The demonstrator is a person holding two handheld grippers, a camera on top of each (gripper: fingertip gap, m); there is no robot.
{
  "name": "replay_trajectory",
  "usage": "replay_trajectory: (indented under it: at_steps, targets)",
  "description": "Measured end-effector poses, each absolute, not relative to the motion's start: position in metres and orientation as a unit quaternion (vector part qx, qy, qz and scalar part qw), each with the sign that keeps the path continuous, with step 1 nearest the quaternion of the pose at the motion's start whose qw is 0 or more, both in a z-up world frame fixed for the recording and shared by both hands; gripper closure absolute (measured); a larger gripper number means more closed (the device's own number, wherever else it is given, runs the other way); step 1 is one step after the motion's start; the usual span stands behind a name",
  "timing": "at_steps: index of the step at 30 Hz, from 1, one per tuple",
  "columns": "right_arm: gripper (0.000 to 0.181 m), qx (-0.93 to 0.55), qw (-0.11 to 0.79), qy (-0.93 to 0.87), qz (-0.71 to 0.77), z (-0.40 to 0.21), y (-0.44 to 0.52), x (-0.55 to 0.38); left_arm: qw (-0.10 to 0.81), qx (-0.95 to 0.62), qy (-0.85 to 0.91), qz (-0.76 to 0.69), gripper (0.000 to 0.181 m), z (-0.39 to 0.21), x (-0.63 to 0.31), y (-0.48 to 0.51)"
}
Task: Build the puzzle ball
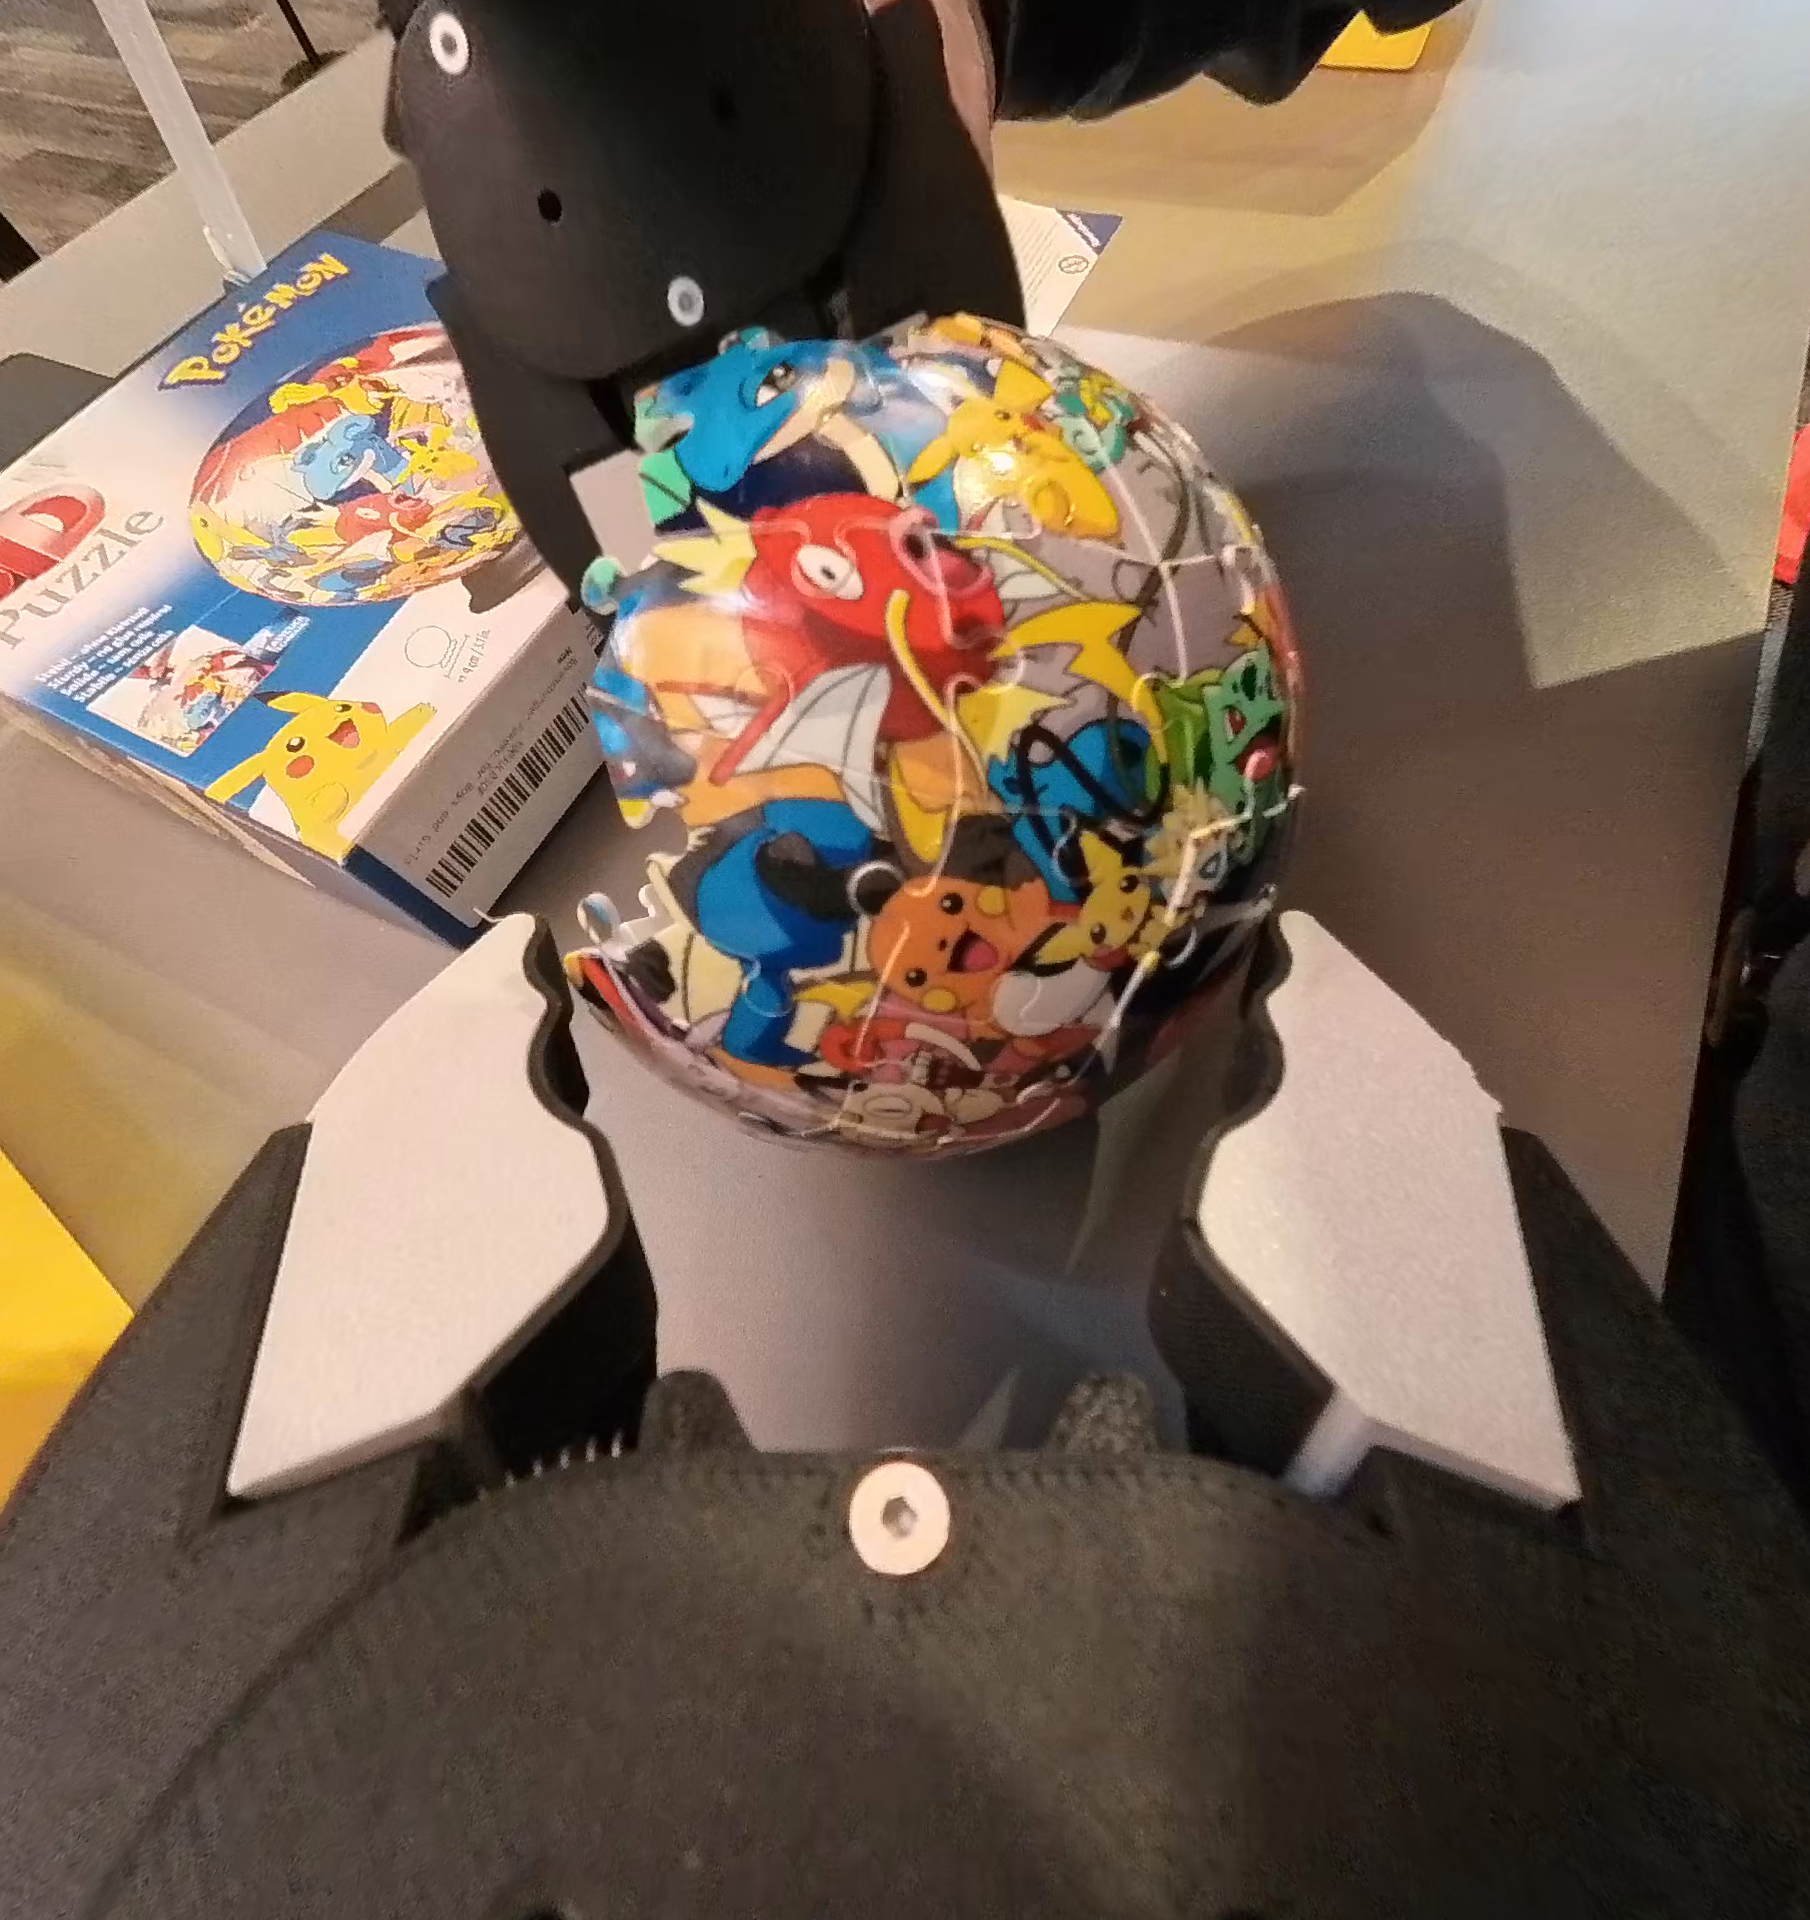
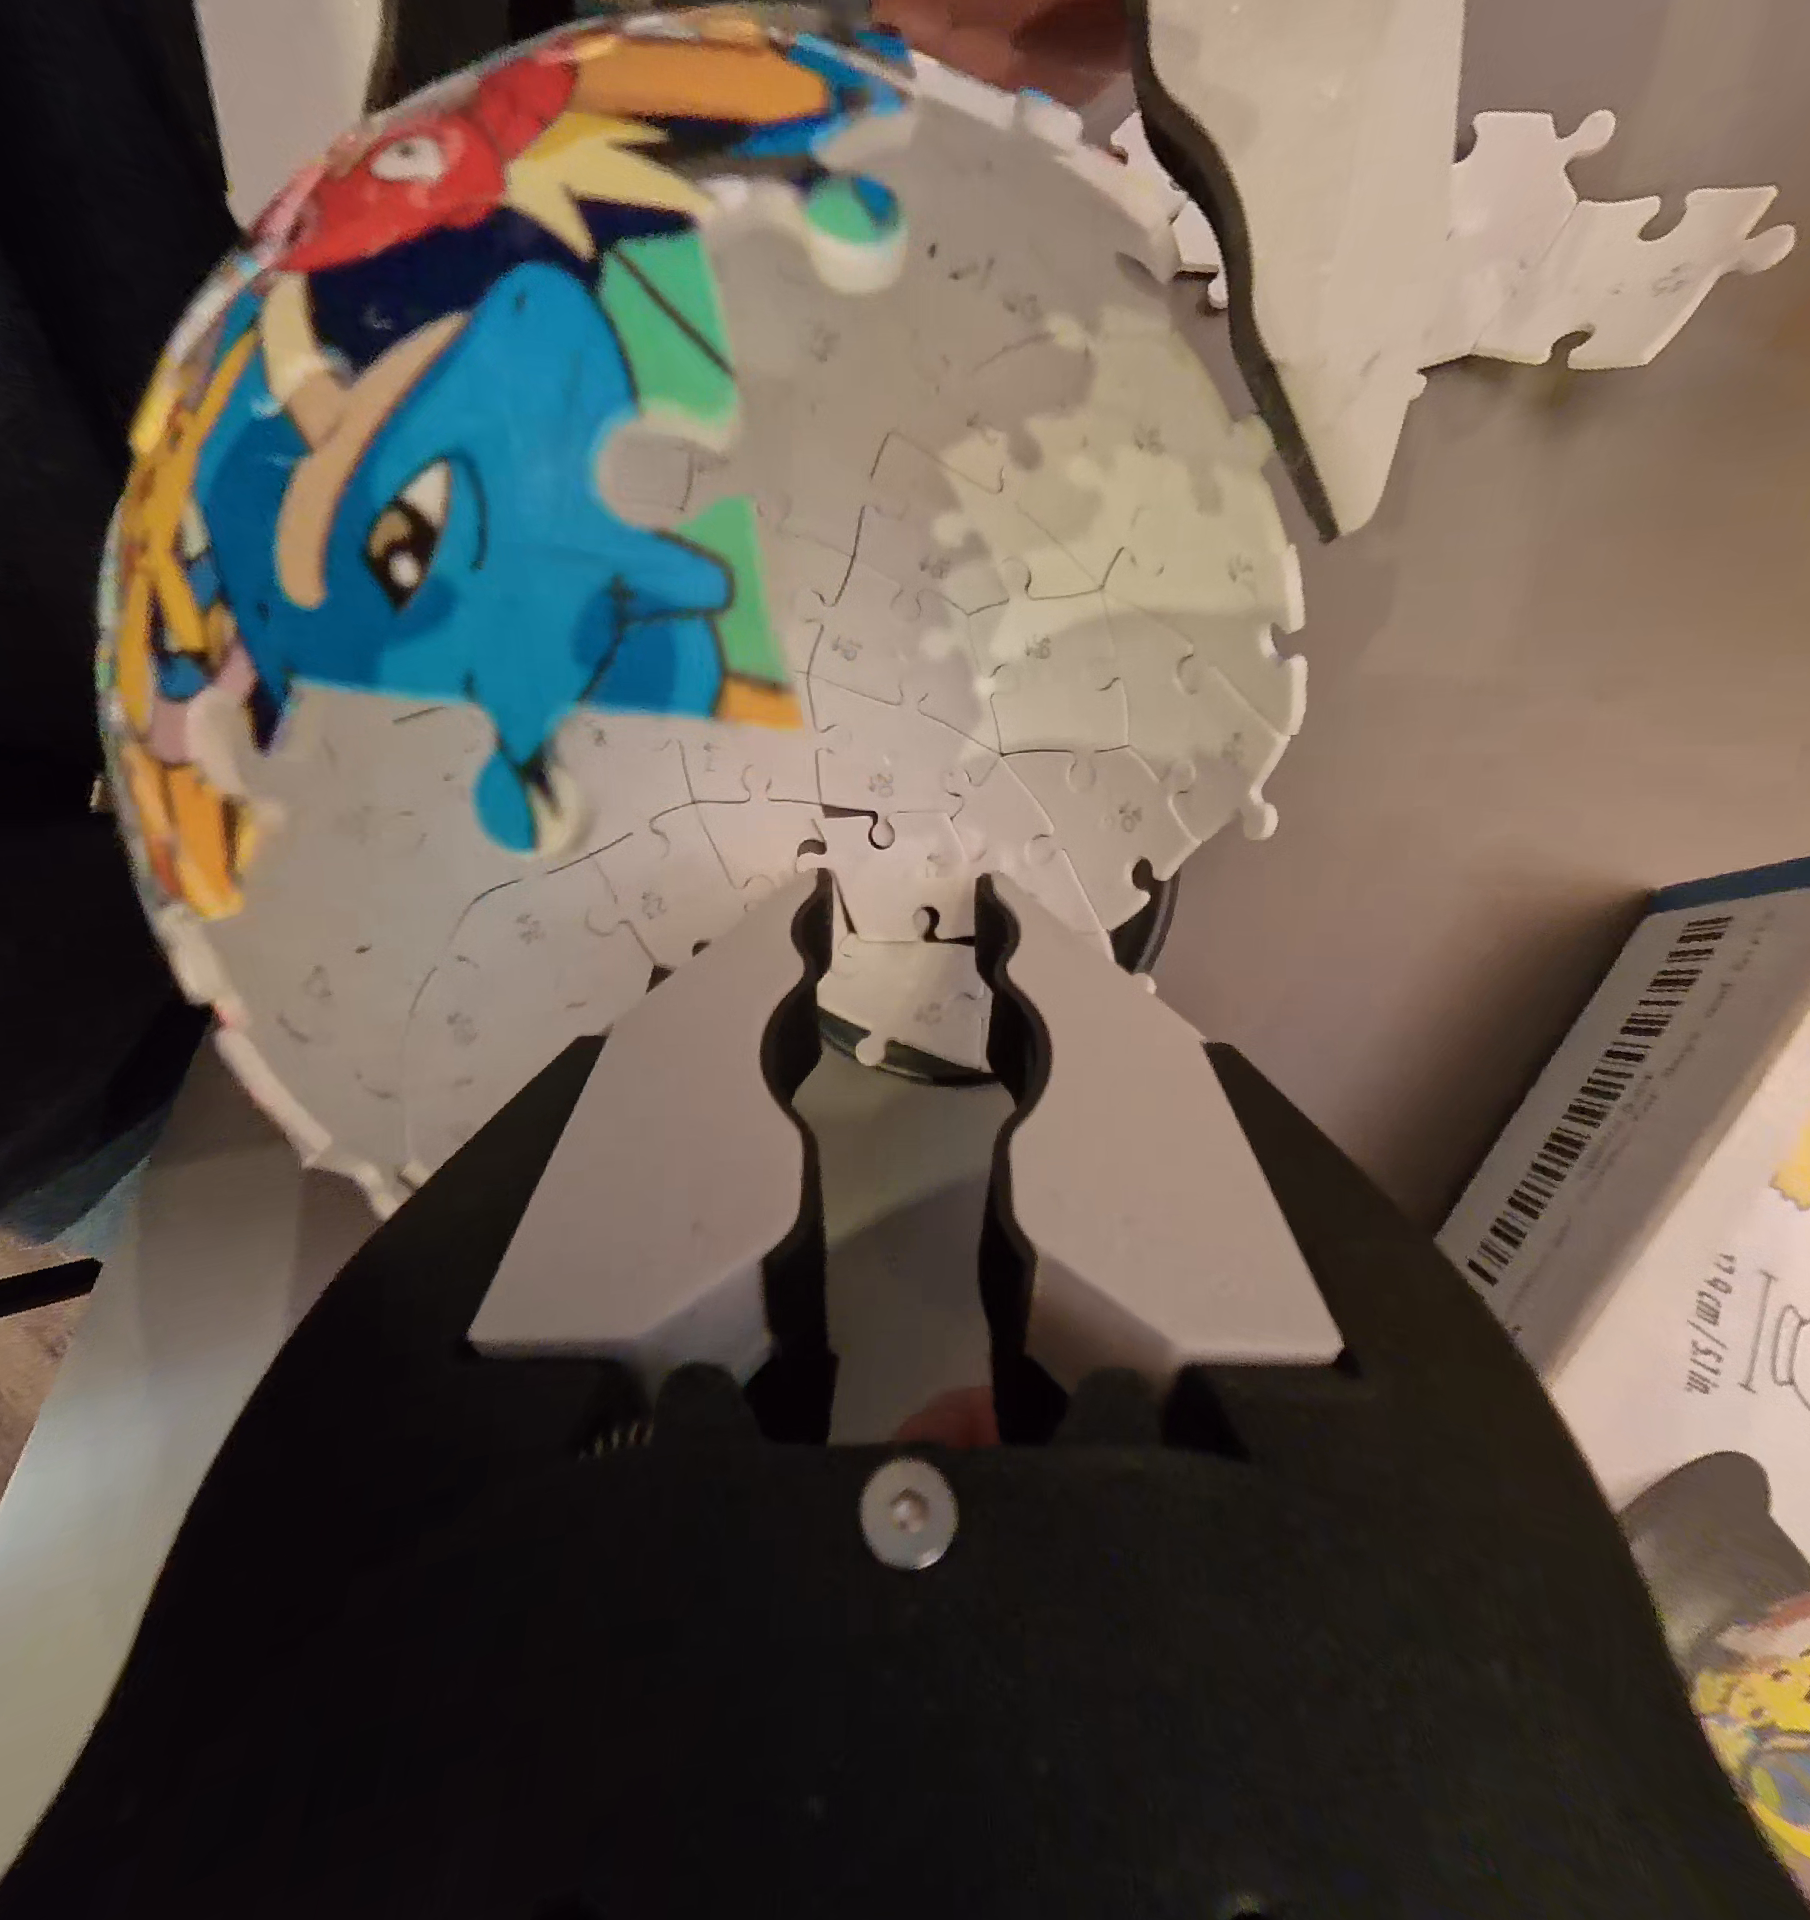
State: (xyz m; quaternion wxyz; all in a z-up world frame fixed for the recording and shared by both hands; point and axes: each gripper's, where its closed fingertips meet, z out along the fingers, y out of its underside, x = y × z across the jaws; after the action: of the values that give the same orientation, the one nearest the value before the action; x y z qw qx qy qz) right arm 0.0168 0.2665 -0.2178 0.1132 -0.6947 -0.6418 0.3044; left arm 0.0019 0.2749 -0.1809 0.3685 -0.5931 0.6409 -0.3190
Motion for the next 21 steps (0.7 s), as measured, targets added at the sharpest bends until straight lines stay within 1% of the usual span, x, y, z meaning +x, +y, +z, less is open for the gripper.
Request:
replay_trajectory:
  at_steps: [8,11,14,19,21]
  targets:
    - [0.157,-0.705,0.09,-0.635,0.303,-0.2221,0.2627,0.0172,0.368,-0.593,0.641,-0.318,0.061,-0.1808,0.0018,0.2751]
    - [0.155,-0.713,0.082,-0.628,0.3,-0.2227,0.2634,0.0182,0.368,-0.593,0.641,-0.318,0.061,-0.1809,0.0018,0.275]
    - [0.15,-0.714,0.078,-0.623,0.311,-0.2208,0.2621,0.017,0.368,-0.593,0.642,-0.318,0.061,-0.1809,0.0018,0.2747]
    - [0.16,-0.708,0.088,-0.62,0.327,-0.2149,0.2628,0.0148,0.366,-0.593,0.643,-0.317,0.061,-0.1817,0.0019,0.2745]
    - [0.16,-0.71,0.084,-0.618,0.327,-0.2171,0.2634,0.0145,0.367,-0.593,0.643,-0.317,0.061,-0.1816,0.0021,0.2745]
